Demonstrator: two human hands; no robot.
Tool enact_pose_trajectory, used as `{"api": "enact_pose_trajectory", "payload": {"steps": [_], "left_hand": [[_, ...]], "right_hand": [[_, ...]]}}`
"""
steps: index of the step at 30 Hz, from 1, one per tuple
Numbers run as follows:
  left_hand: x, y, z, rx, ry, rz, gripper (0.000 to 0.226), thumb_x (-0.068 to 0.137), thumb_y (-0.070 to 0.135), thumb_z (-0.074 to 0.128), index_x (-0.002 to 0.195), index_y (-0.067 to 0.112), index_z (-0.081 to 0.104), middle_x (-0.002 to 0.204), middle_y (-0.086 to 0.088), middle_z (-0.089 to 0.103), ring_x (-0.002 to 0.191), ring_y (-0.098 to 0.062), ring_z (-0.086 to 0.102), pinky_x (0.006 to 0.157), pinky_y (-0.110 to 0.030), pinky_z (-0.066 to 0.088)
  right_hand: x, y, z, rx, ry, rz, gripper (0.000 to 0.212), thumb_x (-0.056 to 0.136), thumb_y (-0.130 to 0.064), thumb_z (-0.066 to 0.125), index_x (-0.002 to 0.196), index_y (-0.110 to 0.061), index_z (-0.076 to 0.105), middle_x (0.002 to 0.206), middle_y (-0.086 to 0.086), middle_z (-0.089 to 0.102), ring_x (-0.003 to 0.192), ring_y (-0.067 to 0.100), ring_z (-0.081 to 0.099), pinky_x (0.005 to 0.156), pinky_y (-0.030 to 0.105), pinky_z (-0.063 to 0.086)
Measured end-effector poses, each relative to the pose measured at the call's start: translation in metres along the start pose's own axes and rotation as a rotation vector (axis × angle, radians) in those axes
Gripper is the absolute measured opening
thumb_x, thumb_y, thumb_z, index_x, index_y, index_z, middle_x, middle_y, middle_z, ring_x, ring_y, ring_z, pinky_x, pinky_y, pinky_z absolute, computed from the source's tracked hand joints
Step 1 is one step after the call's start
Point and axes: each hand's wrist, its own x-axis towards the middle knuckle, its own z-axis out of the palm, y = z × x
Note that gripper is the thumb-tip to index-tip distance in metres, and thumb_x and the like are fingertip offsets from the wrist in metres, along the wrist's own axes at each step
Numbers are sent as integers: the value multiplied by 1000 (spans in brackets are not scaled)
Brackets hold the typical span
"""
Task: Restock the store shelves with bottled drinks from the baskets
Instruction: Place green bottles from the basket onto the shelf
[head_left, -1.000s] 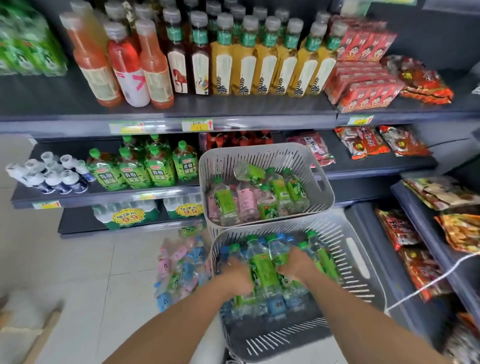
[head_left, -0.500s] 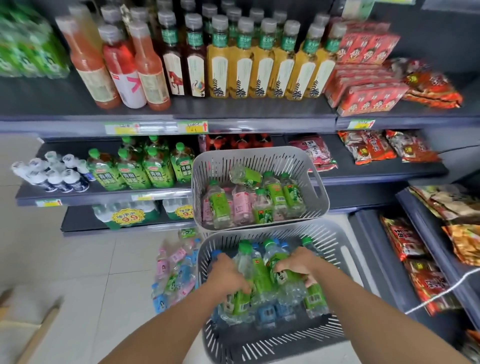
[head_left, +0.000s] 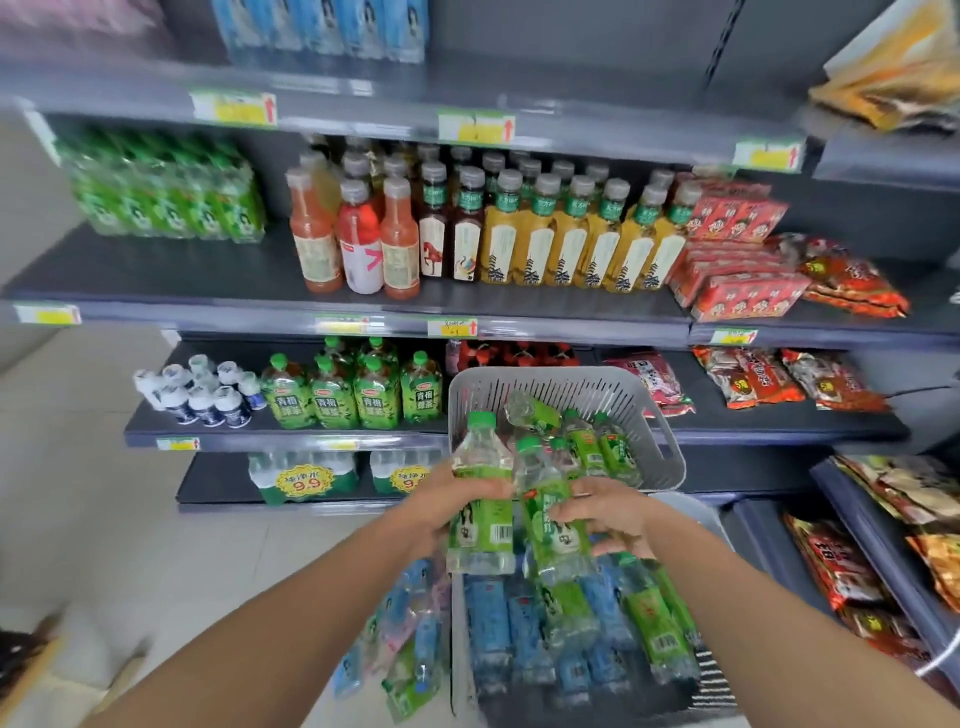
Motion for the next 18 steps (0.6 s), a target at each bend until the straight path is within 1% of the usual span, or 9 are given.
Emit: {"api": "enact_pose_trajectory", "payload": {"steps": [1,3,5,7,10,11,13,15,18], "left_hand": [[-9,3,-14,-13,12,13,97,69,37,83,146,15,28,148,-6,39,134,-24,38,111,-42,29],[-27,7,-45,-88,-26,27,102,55,50,88,140,18,40,143,-9,48,127,-29,49,111,-47,34],[-46,12,-79,-164,-55,-3,65,67,40,77,122,15,54,124,-12,60,111,-29,57,107,-49,39],[-66,13,-108,-208,-38,9,30,84,23,59,114,15,56,115,-11,61,103,-29,56,100,-46,42],[-97,12,-150,-192,66,104,11,95,16,55,100,26,52,105,-4,61,89,-21,58,75,-35,49],[-107,11,-165,-185,102,138,14,94,17,58,97,27,50,102,-2,61,86,-19,58,71,-33,49],[-126,8,-195,-132,161,182,21,90,19,64,109,21,55,107,-3,63,88,-17,60,71,-31,49],[-143,7,-225,-92,215,212,28,87,18,68,113,14,57,109,-4,66,92,-17,63,74,-32,51],[-165,9,-266,-117,276,249,40,81,17,74,117,11,57,114,-7,67,103,-25,65,95,-47,51]], "right_hand": [[-2,-7,8,29,19,-29,77,78,-26,78,143,-16,36,143,9,44,116,21,43,77,31,52],[-5,-22,28,78,37,-78,88,73,-29,82,145,-14,34,141,8,48,122,23,46,88,39,53],[-11,-40,52,127,45,-122,90,71,-29,83,146,-14,35,139,6,50,125,25,47,93,42,50],[-18,-58,79,156,50,-172,86,74,-24,82,145,-12,35,133,5,53,118,24,50,89,39,49],[-28,-87,122,198,34,-256,75,78,-13,77,142,-10,37,121,4,58,96,17,56,83,35,50],[-29,-96,136,211,34,-283,74,78,-10,76,142,-10,37,116,1,58,91,15,57,81,35,50],[-33,-116,166,240,24,-329,70,79,-3,74,140,-9,39,101,-4,56,81,11,57,74,30,49],[-34,-134,193,247,10,-364,69,76,-1,76,136,-9,42,101,-5,56,81,12,60,68,29,53],[-29,-159,231,228,13,-413,66,69,-4,82,125,-12,49,111,-1,62,100,23,65,91,46,53]]}}
